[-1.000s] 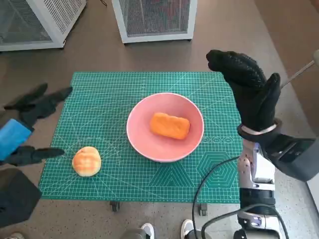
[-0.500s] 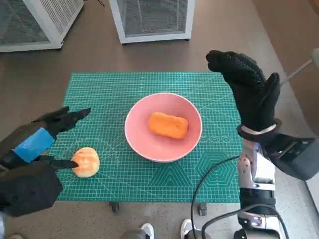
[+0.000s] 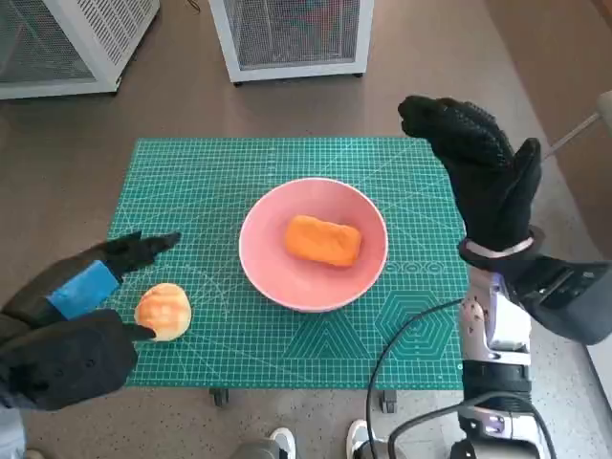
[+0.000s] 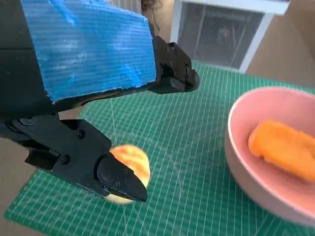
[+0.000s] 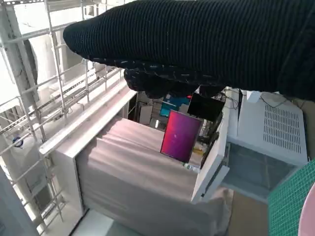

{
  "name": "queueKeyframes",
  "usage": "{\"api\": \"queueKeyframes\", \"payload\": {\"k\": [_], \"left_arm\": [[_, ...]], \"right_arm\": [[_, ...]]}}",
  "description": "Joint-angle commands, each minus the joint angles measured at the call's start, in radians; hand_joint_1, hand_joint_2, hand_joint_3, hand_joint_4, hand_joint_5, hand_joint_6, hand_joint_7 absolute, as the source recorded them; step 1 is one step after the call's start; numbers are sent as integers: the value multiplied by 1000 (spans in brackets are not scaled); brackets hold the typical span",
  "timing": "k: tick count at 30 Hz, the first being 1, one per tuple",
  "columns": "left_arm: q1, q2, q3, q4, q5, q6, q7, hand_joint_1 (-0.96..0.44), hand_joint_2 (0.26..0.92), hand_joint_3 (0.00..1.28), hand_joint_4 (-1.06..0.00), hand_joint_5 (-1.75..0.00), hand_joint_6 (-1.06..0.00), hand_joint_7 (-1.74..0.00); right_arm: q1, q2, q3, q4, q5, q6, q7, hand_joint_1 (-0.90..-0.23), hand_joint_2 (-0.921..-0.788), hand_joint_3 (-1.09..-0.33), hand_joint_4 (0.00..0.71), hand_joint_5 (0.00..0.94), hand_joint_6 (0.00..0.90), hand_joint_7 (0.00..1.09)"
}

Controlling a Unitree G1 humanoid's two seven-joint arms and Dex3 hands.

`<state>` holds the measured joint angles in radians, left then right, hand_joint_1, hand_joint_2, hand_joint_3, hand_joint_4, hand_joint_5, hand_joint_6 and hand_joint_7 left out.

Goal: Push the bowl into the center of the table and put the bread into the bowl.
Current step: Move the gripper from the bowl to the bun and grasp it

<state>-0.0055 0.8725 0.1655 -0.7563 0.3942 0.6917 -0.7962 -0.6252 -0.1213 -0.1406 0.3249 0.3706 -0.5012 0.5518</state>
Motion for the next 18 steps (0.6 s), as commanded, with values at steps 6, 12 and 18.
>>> {"api": "queueKeyframes", "payload": {"k": [6,12,18], "left_arm": [[36,48,-39,-6,14,8,-11,-256,719,1,-215,-2,-345,-1],[46,73,-61,-1,23,26,-12,-255,721,1,-215,-1,-342,0],[37,85,-118,29,48,52,-2,-244,723,2,-213,0,-338,0]], "right_arm": [[19,-14,-5,4,8,13,14,-643,-921,-757,190,1,17,425],[19,-13,-4,4,7,11,14,-642,-921,-758,191,1,18,424],[16,-14,-4,11,4,8,13,-640,-921,-759,191,1,19,423]]}}
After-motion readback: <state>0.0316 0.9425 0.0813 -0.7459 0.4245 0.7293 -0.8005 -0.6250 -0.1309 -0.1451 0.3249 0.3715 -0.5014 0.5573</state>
